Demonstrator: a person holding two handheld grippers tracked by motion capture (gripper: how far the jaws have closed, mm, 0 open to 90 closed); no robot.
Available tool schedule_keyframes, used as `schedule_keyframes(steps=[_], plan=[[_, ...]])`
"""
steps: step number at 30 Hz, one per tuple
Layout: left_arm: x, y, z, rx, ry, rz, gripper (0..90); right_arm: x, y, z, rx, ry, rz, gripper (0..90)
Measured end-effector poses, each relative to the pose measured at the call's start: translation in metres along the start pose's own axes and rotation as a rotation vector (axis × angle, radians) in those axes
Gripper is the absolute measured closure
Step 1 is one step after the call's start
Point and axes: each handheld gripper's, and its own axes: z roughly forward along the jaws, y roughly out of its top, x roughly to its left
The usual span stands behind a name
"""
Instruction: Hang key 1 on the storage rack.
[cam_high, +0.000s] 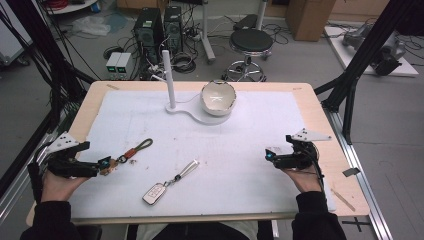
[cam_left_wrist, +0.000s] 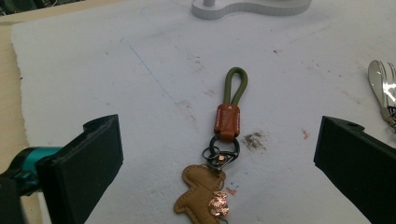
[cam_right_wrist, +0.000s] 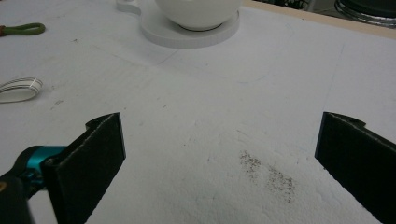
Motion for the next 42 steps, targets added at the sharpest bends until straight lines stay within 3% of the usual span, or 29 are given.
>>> schedule_keyframes(steps=[6,13,21,27,33,36,40,42], plan=[[0.004,0.006,0.002,0.012,0.0,-0.012,1.7,-0.002,0.0,-0.003,-0.031,0.009,0.032,0.7],[0.004,0.016,0.018,0.073,-0.014,0.006,1.7,-0.004,0.001,0.004,-0.003,0.022,0.049,0.6],[0.004,0.022,0.029,0.117,-0.016,0.024,1.7,-0.003,0.001,0.007,0.004,0.023,0.043,0.6],[0.007,0.027,0.037,0.153,-0.032,0.031,1.7,-0.001,0.001,0.012,0.047,0.007,0.029,0.6],[0.007,0.027,0.046,0.188,-0.03,0.039,1.7,0.001,0.002,0.012,0.036,0.014,0.029,0.7],[0.005,0.027,0.051,0.2,-0.033,0.061,2.4,0.0,0.002,0.012,0.035,0.019,0.025,0.7],[0.004,0.029,0.061,0.251,-0.03,0.088,2.4,0.001,0.002,0.013,0.035,0.021,0.027,0.7],[0.002,0.033,0.064,0.244,-0.04,0.094,2.4,0.001,0.003,0.013,0.035,0.023,0.026,0.7]])
